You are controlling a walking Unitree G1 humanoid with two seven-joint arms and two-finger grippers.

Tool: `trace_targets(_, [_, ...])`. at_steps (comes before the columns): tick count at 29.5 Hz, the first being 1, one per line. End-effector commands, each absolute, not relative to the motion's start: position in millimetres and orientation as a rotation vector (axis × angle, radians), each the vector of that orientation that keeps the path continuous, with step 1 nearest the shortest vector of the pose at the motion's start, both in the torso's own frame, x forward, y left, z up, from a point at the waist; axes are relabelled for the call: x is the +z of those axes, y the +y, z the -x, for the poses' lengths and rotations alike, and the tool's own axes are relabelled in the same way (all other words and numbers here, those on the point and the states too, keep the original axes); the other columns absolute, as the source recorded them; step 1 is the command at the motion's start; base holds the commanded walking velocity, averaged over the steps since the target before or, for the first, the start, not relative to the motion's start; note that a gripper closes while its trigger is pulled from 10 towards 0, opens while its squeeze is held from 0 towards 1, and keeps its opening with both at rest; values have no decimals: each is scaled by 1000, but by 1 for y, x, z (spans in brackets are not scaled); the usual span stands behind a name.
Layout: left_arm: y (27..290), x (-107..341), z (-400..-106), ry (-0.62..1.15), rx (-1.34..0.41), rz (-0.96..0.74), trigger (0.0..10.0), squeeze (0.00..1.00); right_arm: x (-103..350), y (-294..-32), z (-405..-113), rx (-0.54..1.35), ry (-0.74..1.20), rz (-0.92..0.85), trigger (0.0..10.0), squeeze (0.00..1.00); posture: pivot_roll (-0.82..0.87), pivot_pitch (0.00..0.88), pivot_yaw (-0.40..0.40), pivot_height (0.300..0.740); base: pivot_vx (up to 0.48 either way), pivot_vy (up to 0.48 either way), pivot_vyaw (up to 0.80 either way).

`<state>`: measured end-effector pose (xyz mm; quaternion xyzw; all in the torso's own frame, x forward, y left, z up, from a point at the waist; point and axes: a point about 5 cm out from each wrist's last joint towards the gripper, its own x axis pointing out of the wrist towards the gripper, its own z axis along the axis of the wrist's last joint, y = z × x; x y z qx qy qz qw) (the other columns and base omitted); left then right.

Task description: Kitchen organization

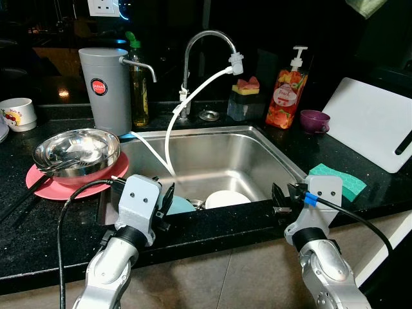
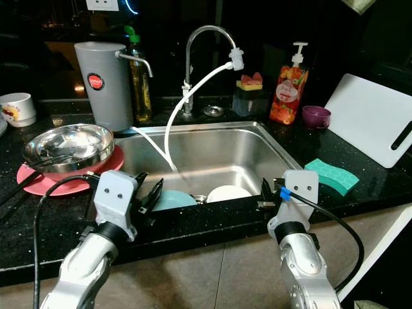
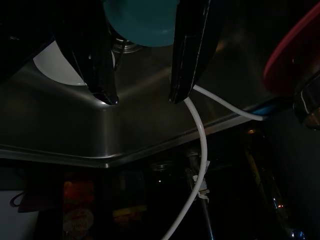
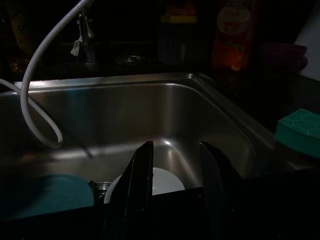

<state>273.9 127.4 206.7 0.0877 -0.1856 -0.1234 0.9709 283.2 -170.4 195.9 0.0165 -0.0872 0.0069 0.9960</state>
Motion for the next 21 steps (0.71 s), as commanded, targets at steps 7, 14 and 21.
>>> trace_targets(7, [123, 206, -274, -375, -266, -168, 10000, 0, 195, -171, -281, 8, -168, -38, 10000, 0, 74, 67, -82, 740, 0, 0, 0])
trace_targets(14, [123, 206, -274, -375, -266, -169, 10000, 0, 195, -171, -281, 9, -169, -39, 10000, 0, 74, 68, -81, 740, 0, 0, 0])
trace_targets(21, [123, 206, -275, -375, -266, -169, 10000, 0, 195, -171, -281, 9, -169, -39, 10000, 0, 74, 68, -81, 740, 0, 0, 0])
